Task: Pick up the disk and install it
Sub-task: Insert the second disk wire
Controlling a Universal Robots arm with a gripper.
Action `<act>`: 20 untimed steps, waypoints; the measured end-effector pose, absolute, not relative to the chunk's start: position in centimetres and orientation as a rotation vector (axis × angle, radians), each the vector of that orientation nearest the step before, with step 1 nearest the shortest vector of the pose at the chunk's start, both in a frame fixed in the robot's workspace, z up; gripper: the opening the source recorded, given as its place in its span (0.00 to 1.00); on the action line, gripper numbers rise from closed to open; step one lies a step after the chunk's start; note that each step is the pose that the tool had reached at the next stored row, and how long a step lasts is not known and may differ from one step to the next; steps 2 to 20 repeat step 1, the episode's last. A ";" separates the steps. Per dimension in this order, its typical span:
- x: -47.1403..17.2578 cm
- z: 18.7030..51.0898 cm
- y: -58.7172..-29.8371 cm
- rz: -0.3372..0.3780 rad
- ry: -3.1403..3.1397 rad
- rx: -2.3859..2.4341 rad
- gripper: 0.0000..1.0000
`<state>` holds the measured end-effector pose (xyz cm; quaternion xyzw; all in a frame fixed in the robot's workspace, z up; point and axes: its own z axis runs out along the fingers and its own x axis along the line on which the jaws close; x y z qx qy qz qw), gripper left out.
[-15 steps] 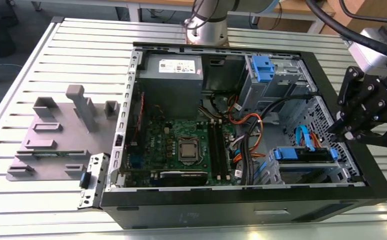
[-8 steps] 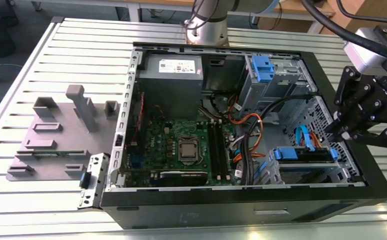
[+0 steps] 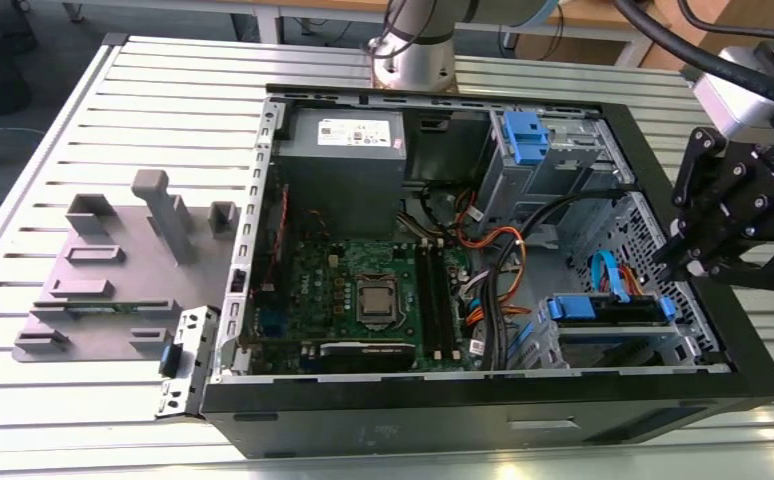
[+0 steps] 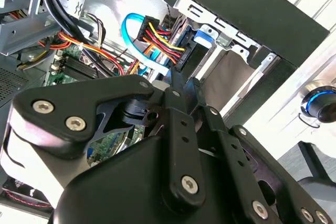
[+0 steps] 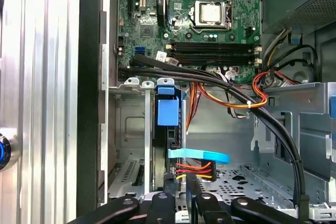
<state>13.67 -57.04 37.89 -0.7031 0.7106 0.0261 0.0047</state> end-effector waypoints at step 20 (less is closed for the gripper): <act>13.7 37.9 -57.0 0.082 2.226 -2.202 0.24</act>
